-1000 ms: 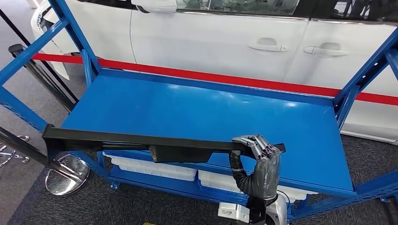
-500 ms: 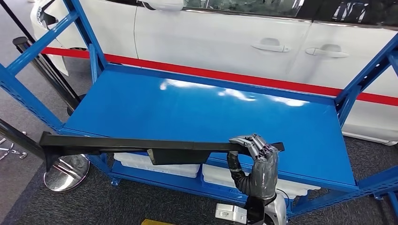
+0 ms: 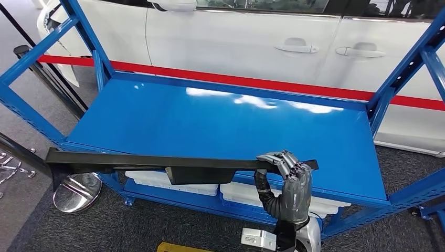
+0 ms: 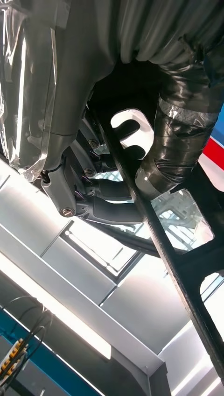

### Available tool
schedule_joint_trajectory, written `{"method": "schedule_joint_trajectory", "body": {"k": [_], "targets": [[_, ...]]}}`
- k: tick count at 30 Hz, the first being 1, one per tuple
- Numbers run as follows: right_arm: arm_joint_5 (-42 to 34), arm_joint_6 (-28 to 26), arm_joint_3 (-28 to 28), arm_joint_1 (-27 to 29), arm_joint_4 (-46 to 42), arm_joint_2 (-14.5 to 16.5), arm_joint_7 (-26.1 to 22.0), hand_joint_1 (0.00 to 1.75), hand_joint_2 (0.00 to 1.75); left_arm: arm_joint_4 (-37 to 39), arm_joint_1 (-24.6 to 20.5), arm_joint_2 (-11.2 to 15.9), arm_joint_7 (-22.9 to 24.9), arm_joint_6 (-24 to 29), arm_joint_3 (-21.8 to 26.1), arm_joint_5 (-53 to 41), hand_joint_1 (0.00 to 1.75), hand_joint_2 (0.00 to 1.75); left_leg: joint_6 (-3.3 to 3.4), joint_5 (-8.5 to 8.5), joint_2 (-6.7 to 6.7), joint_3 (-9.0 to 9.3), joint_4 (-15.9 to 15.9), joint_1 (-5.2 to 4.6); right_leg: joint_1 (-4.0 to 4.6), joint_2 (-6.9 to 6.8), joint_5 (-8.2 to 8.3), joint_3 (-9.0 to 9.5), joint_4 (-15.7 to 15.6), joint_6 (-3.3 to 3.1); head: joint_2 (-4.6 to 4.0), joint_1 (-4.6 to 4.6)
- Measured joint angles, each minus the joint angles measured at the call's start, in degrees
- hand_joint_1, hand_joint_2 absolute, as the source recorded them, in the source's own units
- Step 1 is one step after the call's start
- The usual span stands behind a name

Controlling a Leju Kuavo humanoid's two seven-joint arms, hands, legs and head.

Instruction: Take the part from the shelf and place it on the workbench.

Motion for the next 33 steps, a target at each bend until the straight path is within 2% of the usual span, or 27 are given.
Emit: {"method": "schedule_joint_trajectory", "body": {"k": [2, 3, 4, 6, 8, 9, 11, 12, 13, 14, 15, 16, 18, 19, 21, 23, 25, 27, 28, 29, 30, 33], "targets": [[-0.02, 0.00, 0.00, -0.01, 0.00, 0.00, 0.00, 1.75, 1.75, 0.00, -0.04, 0.09, 0.00, 0.00, 0.00, -0.01, 0.00, 1.75, 0.72, 3.23, -0.01, 4.32, -7.86, -0.17, 0.26, 0.04, 0.03, -0.10, 0.24, 0.09, 0.00, 0.01], [-0.03, 0.00, 0.00, -0.02, 0.00, 0.00, 0.00, 1.75, 1.75, 0.00, -0.10, 0.16, 0.00, 0.01, 0.01, -0.02, 0.00, 1.75, 1.07, 4.13, -0.01, 5.85, -10.94, -0.31, 0.36, 0.06, 0.08, -0.17, 0.31, 0.24, 0.00, 0.01], [-0.03, 0.00, 0.00, -0.02, 0.00, 0.00, -0.01, 1.75, 1.75, 0.00, -0.15, 0.22, -0.01, 0.01, 0.01, -0.02, 0.00, 1.75, 1.36, 4.47, -0.01, 6.63, -12.73, -0.48, 0.38, 0.06, 0.19, -0.30, 0.34, 0.48, 0.00, 0.01], [-0.04, 0.00, 0.00, -0.02, 0.00, 0.00, -0.02, 1.75, 1.75, 0.00, -0.16, 0.28, -0.01, 0.02, 0.02, -0.03, 0.00, 1.75, 1.84, 4.70, -0.03, 6.61, -13.52, -0.71, 0.28, 0.04, 0.52, -0.47, 0.22, 1.12, 0.00, 0.01], [-0.07, 0.00, 0.00, -0.01, -0.01, -0.01, -0.05, 1.75, 1.75, 0.00, -0.15, 0.21, -0.01, 0.02, 0.02, -0.06, 0.00, 1.75, 2.51, 5.45, 0.10, 6.75, -14.31, -0.41, 0.21, 0.09, 0.00, -0.72, 0.73, 1.79, -0.01, 0.02], [-0.09, 0.00, 0.00, -0.02, -0.02, -0.02, -0.07, 1.75, 1.75, 0.00, -0.17, 0.17, -0.02, 0.02, 0.02, -0.08, 0.00, 1.75, 2.87, 5.85, 0.19, 6.77, -14.74, -0.20, 0.19, 0.16, -1.19, -1.38, 2.23, 2.09, -0.02, 0.02], [-0.13, -0.01, 0.00, 0.01, 0.01, -0.03, -0.09, 1.75, 1.75, 0.00, -0.23, 0.14, -0.02, 0.02, 0.02, -0.10, 0.00, 1.75, 3.30, 6.33, 0.30, 6.44, -15.03, -0.06, -0.12, 0.26, -5.11, -4.18, 8.48, 2.64, -0.01, 0.02], [-0.17, -0.01, 0.00, 0.05, 0.04, -0.03, -0.10, 1.75, 1.75, 0.00, -0.22, 0.16, -0.02, 0.02, 0.02, -0.10, 0.00, 1.75, 3.33, 6.45, 0.32, 6.18, -15.00, -0.07, -0.34, 0.26, -6.82, -5.76, 12.11, 2.90, -0.01, 0.02], [-0.25, -0.01, 0.00, 0.11, 0.09, -0.04, -0.11, 1.75, 1.75, 0.00, -0.19, 0.17, -0.02, 0.02, 0.02, -0.10, 0.00, 1.75, 3.26, 6.55, 0.33, 5.99, -14.95, -0.07, -0.58, 0.26, -7.61, -6.76, 14.57, 3.17, -0.01, 0.02], [-0.33, -0.01, 0.00, 0.15, 0.14, -0.05, -0.15, 1.75, 1.75, 0.00, -0.16, 0.17, -0.02, 0.01, 0.02, -0.10, 0.00, 1.75, 3.17, 6.63, 0.33, 5.86, -14.88, -0.05, -0.82, 0.25, -7.28, -6.77, 15.06, 3.39, -0.01, 0.02], [-0.43, -0.01, 0.00, 0.16, 0.19, -0.06, -0.19, 1.75, 1.75, 0.00, -0.14, 0.16, -0.01, 0.00, 0.02, -0.10, 0.00, 1.75, 3.08, 6.67, 0.32, 5.79, -14.77, -0.01, -1.04, 0.23, -6.07, -5.80, 13.60, 3.54, -0.01, 0.02], [-0.51, -0.01, 0.00, 0.14, 0.22, -0.07, -0.22, 1.75, 1.75, 0.00, -0.13, 0.13, -0.01, -0.01, 0.02, -0.11, 0.00, 1.75, 2.94, 6.66, 0.30, 5.76, -14.61, 0.04, -1.24, 0.21, -4.18, -3.85, 10.23, 3.63, -0.01, 0.02], [-0.65, -0.01, 0.00, 0.09, 0.25, -0.07, -0.27, 1.75, 1.75, 0.00, -0.16, 0.05, -0.01, -0.03, 0.02, -0.12, 0.00, 1.75, 2.39, 6.50, 0.25, 5.56, -14.04, -0.04, -1.32, 0.24, -1.68, -0.03, 3.10, 3.44, -0.02, 0.02], [-0.70, -0.01, 0.00, 0.07, 0.26, -0.07, -0.29, 1.75, 1.75, 0.00, -0.18, 0.02, -0.01, -0.03, 0.02, -0.13, 0.00, 1.75, 2.01, 6.47, 0.24, 5.40, -13.79, -0.11, -1.22, 0.28, -1.13, 1.02, 0.90, 3.23, -0.02, 0.02], [-0.80, 0.00, -0.01, 0.09, 0.26, -0.07, -0.30, 1.75, 1.75, 0.00, -0.22, 0.02, -0.01, -0.02, 0.02, -0.13, 0.00, 1.75, 1.22, 6.63, 0.23, 5.15, -13.66, -0.13, -0.86, 0.40, -0.93, 1.04, 0.13, 2.58, -0.01, 0.01], [-0.90, 0.00, -0.02, 0.07, 0.26, -0.05, -0.23, 1.75, 1.75, 0.00, -0.22, 0.03, -0.01, 0.01, 0.02, -0.13, 0.00, 1.75, 0.57, 6.37, 0.22, 4.86, -13.36, 0.07, -0.91, 0.36, -0.51, 0.82, -0.11, 1.77, -0.01, 0.01], [-1.02, 0.00, -0.02, 0.03, 0.26, -0.04, -0.09, 1.75, 1.75, 0.00, -0.22, 0.03, 0.00, 0.03, 0.02, -0.12, 0.00, 1.75, 0.09, 3.65, 0.20, 3.31, -9.82, 0.23, -1.12, 0.20, -0.04, 0.57, -0.40, 1.00, -0.01, 0.00], [-1.10, 0.00, -0.02, 0.03, 0.27, -0.04, 0.07, 1.75, 1.75, 0.00, -0.17, 0.00, 0.00, 0.03, 0.02, -0.11, 0.00, 1.75, -0.27, -0.59, 0.20, 0.22, -2.35, 0.32, -1.01, 0.05, 0.21, 0.11, -0.30, 0.62, -0.01, 0.01], [-1.12, 0.00, -0.02, 0.04, 0.29, -0.04, 0.11, 1.75, 1.75, 0.00, -0.13, -0.02, 0.00, 0.03, 0.02, -0.10, 0.00, 1.75, -0.35, -1.86, 0.20, -1.03, 0.83, 0.34, -0.90, 0.01, 0.28, -0.15, -0.18, 0.55, -0.01, 0.01], [-1.16, 0.00, -0.02, 0.05, 0.31, -0.04, 0.13, 1.75, 1.75, 0.00, -0.07, -0.03, 0.00, 0.03, 0.02, -0.10, 0.00, 1.75, -0.34, -2.09, 0.21, -1.49, 2.34, 0.34, -0.81, 0.01, 0.32, -0.39, -0.02, 0.52, -0.01, 0.01], [-1.21, 0.00, -0.02, 0.05, 0.32, -0.04, 0.14, 1.75, 1.75, 0.00, -0.04, -0.04, 0.00, 0.04, 0.02, -0.10, 0.00, 1.75, -0.23, -1.15, 0.21, -0.76, 1.43, 0.34, -0.74, 0.02, 0.34, -0.55, 0.15, 0.52, -0.01, 0.00], [-1.42, 0.00, -0.02, 0.02, 0.32, -0.05, 0.14, 1.75, 1.75, 0.00, -0.11, 0.04, 0.00, 0.10, 0.03, -0.10, 0.00, 1.75, 0.59, 3.48, 0.16, 5.29, -9.61, 0.12, -0.52, 0.05, 0.40, -0.64, 0.49, 0.73, -0.01, 0.01]]}}
